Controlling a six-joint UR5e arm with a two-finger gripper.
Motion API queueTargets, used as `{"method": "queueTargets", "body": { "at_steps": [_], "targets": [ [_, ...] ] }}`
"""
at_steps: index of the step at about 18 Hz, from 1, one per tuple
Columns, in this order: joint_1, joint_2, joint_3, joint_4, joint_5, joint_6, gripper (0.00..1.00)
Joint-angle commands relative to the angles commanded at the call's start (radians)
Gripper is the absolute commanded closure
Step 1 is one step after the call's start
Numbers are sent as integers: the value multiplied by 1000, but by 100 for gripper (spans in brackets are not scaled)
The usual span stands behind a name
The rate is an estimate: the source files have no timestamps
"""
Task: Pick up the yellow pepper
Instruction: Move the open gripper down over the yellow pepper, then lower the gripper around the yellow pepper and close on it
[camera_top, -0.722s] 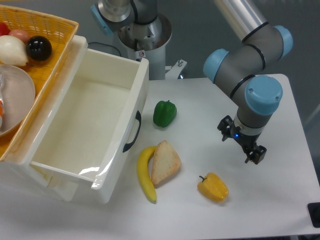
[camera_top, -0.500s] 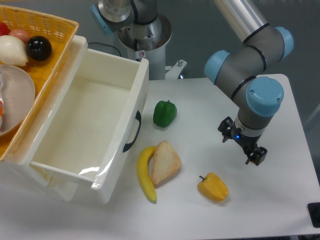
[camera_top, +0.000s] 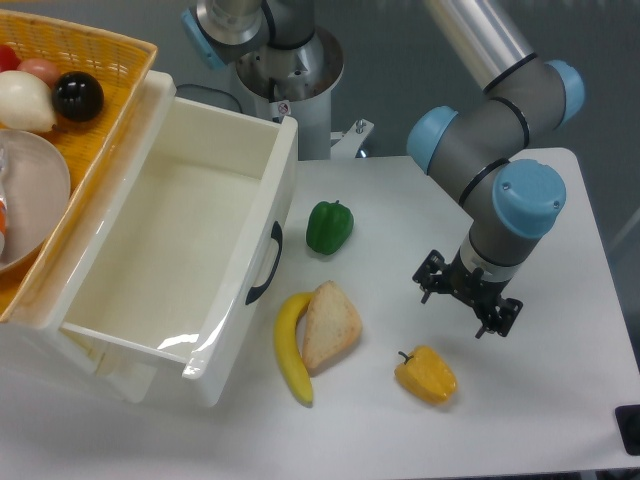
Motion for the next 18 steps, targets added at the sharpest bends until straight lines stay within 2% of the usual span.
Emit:
{"method": "queueTargets", "body": {
  "at_steps": [3, 7, 11, 18],
  "targets": [
    [-14, -12, 8, 9, 8, -131, 0],
    [-44, -41, 28, 20, 64, -381, 0],
    [-66, -78, 32, 92, 66, -608, 0],
    [-75, -112, 55, 95, 69, -794, 0]
  ]
}}
